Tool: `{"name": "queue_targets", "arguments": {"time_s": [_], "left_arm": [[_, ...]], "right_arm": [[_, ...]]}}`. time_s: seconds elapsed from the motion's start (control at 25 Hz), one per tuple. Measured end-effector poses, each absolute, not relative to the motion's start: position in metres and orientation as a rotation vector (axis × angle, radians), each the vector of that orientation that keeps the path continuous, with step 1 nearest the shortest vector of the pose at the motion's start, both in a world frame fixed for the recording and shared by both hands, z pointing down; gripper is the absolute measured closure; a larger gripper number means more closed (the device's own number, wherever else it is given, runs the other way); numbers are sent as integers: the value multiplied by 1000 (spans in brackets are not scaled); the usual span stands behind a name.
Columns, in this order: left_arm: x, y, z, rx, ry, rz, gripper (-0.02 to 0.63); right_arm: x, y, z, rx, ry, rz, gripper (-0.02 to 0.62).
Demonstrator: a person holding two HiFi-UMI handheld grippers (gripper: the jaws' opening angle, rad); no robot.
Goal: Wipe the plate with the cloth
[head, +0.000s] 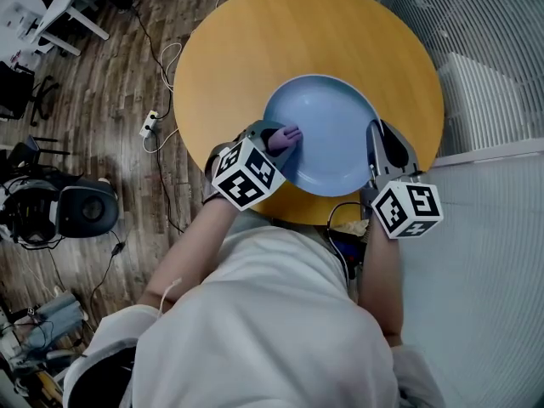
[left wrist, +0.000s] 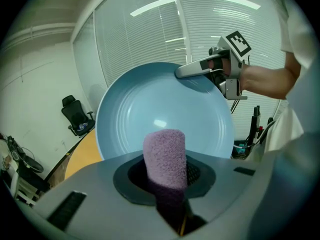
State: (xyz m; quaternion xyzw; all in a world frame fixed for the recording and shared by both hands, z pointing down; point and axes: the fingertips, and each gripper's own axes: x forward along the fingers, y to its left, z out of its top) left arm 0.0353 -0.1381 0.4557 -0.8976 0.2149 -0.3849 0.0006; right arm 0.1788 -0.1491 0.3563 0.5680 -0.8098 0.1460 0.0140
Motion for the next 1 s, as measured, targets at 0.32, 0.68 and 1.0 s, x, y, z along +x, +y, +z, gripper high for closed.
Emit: {"name": "queue_targets", "arguments": {"time_s": [0.32,0.68,1.0], "left_arm": [[66,-112,457,-2857,510,-1160,525],[94,-101,453,-2850,398,-1118,525],[110,-87,452,-2836,292,-1072,523]], "right_arm": [[175,-147,365,1769,-2521,493,555],[176,-152,370,1767,-2523,522,554],[159,-156,383,1728,-2533,532,554]]}}
